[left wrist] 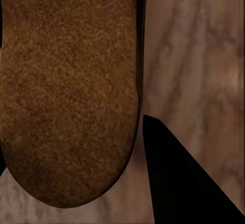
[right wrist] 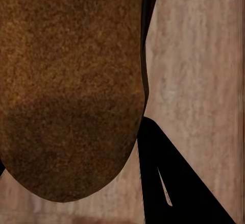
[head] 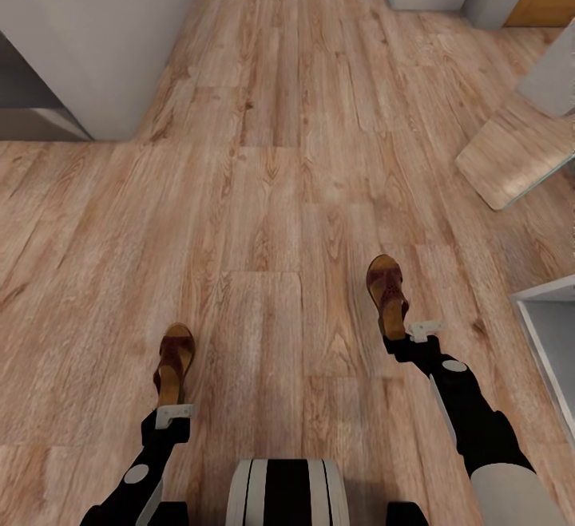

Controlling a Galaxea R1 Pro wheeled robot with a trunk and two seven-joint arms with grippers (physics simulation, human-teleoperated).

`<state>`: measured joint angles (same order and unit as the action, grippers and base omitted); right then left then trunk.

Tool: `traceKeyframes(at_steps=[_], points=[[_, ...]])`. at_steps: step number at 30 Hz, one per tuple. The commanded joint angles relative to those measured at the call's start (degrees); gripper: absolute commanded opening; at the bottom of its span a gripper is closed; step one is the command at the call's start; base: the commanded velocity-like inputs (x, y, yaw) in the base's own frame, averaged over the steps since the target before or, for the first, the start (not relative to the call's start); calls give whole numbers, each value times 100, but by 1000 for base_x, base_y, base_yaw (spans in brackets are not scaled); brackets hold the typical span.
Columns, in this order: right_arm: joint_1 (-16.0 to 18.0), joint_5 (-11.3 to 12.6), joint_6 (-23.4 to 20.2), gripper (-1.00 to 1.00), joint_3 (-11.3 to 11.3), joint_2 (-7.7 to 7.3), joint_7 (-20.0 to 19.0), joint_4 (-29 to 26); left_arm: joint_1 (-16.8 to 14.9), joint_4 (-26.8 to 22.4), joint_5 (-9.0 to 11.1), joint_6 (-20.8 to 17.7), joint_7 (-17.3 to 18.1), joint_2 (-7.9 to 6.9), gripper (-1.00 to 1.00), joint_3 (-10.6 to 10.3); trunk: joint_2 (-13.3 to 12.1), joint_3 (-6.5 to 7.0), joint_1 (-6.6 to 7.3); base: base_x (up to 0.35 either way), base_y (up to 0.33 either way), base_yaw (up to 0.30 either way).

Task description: Pick up the two gym shoes and the two sandals from the corridor floor and place them onto the hallstand (shoe rack) in the corridor, making sure they are on the rack and not on the floor. Arrange them so the two gym shoes are next to each other and the two sandals are next to each other.

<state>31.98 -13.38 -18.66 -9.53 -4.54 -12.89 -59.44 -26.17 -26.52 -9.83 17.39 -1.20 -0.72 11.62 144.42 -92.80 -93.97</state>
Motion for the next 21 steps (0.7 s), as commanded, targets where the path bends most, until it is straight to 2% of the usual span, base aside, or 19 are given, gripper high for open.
traceKeyframes(at_steps=[1,5,7,10,14,21], points=[[1,-42,-31,-100,-14,0,-40,-12,-3,4,-79,19,-12,3,-100,25,0,20,3,0,0,0],[0,-48,-25,-100,-14,-24,-46,-8,-3,0,-76,19,-12,2,-100,25,-6,109,13,0,0,0],[66,-103,-66,-100,54,32,-93,-75,25,-7,-87,-43,-27,-17,-100,51,-6,108,14,0,0,0],[164,-102,-52,-100,64,34,-92,-174,24,-4,-89,-112,-32,-21,-100,56,-6,108,14,0,0,0],[282,-116,-43,-100,71,3,-91,-306,158,133,-106,-90,-50,-29,-100,64,-6,108,14,0,0,0],[274,-120,-41,-100,68,-27,-90,-534,269,232,-116,-8,-56,-50,-100,69,-6,108,14,0,0,0]])
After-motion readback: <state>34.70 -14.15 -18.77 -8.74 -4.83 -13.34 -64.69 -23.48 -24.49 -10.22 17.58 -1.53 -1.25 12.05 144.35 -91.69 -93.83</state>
